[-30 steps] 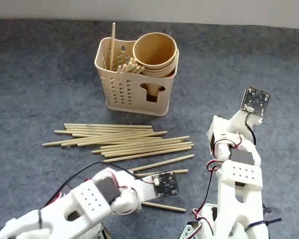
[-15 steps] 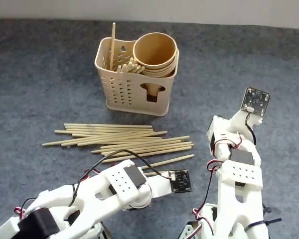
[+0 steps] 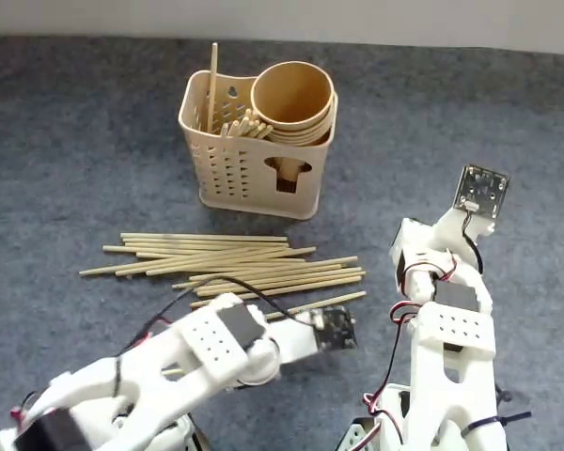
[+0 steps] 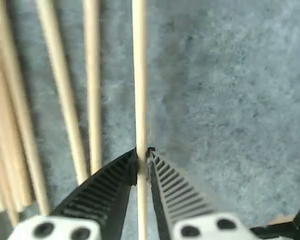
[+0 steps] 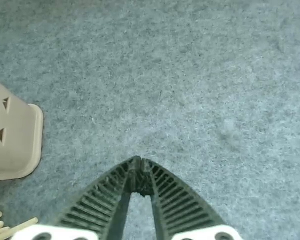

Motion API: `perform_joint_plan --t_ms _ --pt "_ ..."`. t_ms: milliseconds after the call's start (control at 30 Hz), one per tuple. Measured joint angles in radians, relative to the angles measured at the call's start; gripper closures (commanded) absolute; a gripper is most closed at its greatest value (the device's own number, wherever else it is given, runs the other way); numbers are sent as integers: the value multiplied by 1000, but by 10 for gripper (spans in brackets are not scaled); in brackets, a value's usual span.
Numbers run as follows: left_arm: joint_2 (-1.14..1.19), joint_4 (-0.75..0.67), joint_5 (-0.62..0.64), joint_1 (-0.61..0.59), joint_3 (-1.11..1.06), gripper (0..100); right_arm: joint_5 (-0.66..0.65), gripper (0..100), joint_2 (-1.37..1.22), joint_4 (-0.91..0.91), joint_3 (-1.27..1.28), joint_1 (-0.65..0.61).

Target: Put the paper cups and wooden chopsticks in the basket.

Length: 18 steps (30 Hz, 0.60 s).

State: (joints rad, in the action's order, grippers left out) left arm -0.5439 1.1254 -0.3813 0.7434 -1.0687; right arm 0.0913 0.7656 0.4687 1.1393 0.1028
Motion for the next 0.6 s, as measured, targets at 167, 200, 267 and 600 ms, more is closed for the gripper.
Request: perform_joint_plan --t_ms 167,200,267,600 --pt "-190 51 0 -124 0 995 0 988 0 0 0 0" --pt "-227 58 2 -146 0 995 0 988 0 0 0 0" --pt "-298 72 2 -173 0 995 0 988 0 0 0 0" --pt "-617 78 78 -305 63 995 0 988 0 0 0 0"
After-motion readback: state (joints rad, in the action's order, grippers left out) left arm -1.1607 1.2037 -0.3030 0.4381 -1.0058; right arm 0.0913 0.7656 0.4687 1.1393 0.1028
